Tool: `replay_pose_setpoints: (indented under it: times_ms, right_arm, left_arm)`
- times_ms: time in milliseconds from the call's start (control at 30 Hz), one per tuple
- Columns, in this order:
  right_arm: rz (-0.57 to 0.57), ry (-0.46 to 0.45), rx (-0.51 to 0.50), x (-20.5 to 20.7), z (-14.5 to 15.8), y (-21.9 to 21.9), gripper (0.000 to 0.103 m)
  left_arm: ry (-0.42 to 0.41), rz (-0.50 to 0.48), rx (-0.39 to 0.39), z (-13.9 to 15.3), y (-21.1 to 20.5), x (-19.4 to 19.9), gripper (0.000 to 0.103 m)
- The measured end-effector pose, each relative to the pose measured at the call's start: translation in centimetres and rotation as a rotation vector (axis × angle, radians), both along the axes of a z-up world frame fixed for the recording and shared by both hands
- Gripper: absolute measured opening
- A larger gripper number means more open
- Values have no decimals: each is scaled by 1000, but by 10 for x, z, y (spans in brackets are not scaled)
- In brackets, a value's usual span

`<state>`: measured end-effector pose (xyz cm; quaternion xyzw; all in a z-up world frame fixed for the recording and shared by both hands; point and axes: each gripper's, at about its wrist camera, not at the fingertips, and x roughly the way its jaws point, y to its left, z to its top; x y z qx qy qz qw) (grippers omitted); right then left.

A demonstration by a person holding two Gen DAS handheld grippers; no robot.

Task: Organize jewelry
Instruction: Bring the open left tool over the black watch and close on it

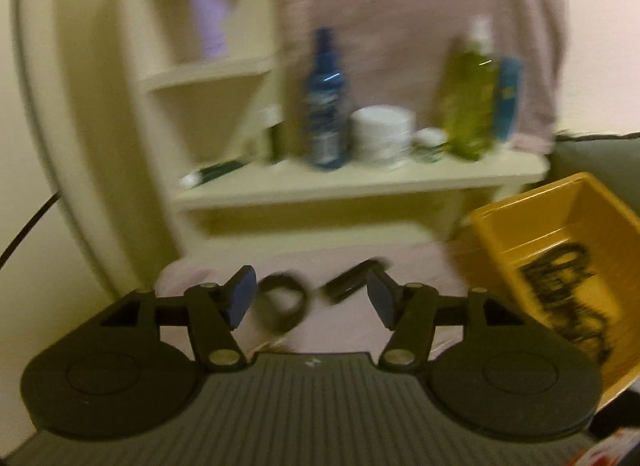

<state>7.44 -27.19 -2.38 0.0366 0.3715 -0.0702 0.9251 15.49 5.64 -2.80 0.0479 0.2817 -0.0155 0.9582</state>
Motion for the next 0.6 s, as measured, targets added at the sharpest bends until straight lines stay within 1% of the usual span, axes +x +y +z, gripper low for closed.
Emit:
replay_pose_setpoints:
  times_ms: [100,200,333,467,567,600]
  right_arm:
    - [2,3,-2,1,0,0,4]
    - [1,8,-6,1,0,0,4]
    - [1,12,-14,3,-1,1,4]
    - [4,17,-23,3,-1,1,4]
    - [5,21,-30,4,-2,1,4]
    - [6,23,-32,4,-2,1,4]
  left_arm:
    - [16,63,1,-12,23,-7,58]
    - [30,102,24,-23,35,-10,58]
    - [38,101,20,-37,42,-10,58]
    - [24,86,7,-46,42,-5,59]
    - [10,54,16,-52,39,5,64]
    - [9,34,23,-54,38,9,67]
